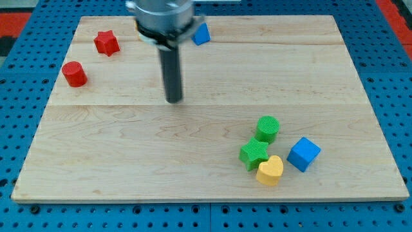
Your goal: Move the yellow hexagon towards the green blocks
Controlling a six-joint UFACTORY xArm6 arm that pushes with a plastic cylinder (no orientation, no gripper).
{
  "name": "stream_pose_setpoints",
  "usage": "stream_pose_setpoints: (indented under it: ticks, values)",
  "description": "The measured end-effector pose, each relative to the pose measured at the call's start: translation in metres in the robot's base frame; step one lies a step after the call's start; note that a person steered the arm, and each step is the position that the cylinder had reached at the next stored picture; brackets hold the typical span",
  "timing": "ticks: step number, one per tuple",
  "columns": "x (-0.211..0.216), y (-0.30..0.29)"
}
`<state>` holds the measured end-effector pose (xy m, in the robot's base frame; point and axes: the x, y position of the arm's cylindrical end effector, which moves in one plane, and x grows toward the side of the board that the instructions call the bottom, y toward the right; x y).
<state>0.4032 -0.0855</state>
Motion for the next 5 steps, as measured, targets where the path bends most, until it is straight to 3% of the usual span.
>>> stream_pose_setpoints:
  ticks: [3, 4, 5]
  values:
    - [-0.195, -0.009]
    - [-0.21, -0.02]
    - [-0.207, -0.075]
